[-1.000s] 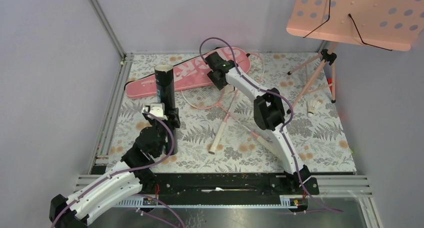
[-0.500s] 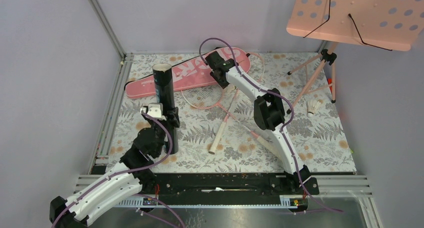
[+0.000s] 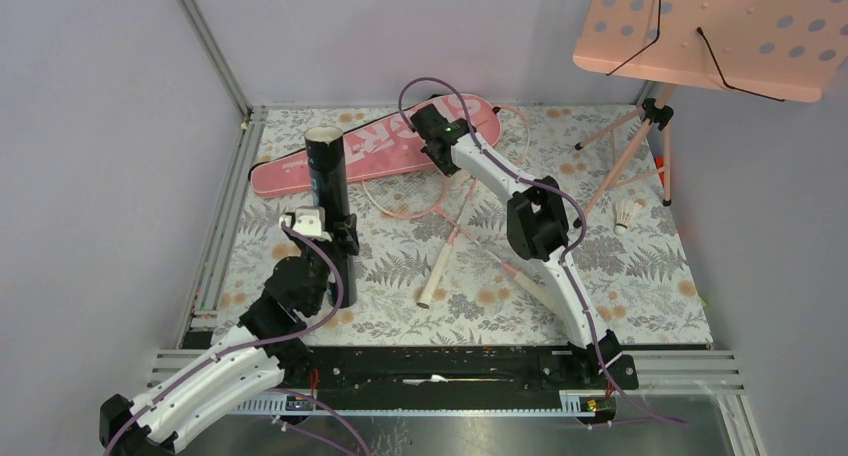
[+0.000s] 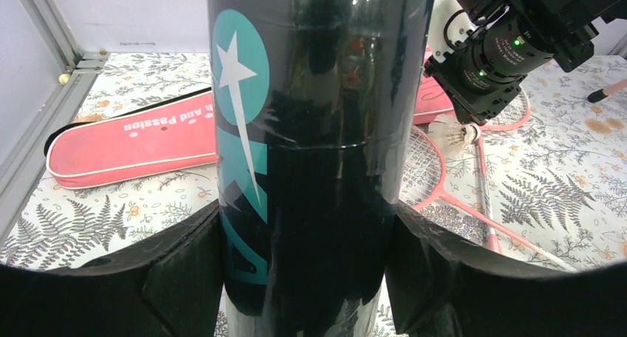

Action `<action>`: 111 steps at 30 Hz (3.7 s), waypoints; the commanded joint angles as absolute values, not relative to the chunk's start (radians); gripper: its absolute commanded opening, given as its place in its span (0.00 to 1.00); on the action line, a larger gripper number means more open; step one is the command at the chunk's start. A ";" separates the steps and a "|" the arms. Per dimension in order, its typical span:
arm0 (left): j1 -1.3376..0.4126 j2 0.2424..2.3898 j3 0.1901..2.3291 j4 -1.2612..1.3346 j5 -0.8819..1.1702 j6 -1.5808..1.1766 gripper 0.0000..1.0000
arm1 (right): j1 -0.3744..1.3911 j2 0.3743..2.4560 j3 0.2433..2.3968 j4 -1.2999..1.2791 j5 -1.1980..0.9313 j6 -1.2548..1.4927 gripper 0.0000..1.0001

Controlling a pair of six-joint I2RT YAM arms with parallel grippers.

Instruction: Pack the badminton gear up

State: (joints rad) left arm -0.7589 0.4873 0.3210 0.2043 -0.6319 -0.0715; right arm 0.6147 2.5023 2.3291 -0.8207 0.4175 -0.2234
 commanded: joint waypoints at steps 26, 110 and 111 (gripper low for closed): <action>-0.758 0.484 0.310 0.304 -0.010 0.053 0.21 | 0.610 1.184 1.411 -0.324 -0.313 0.141 0.00; -0.759 0.395 0.239 0.371 0.342 0.102 0.19 | 0.874 1.488 1.765 -0.878 -0.236 0.005 1.00; -0.759 0.398 0.240 0.371 0.335 0.102 0.19 | 0.874 1.463 1.767 -0.846 -0.225 0.009 1.00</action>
State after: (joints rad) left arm -0.7601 0.4053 0.2195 0.2348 0.3439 0.1326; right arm 0.8528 1.4895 1.7363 -0.8726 -0.2550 0.0536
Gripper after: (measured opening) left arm 0.675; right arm 0.993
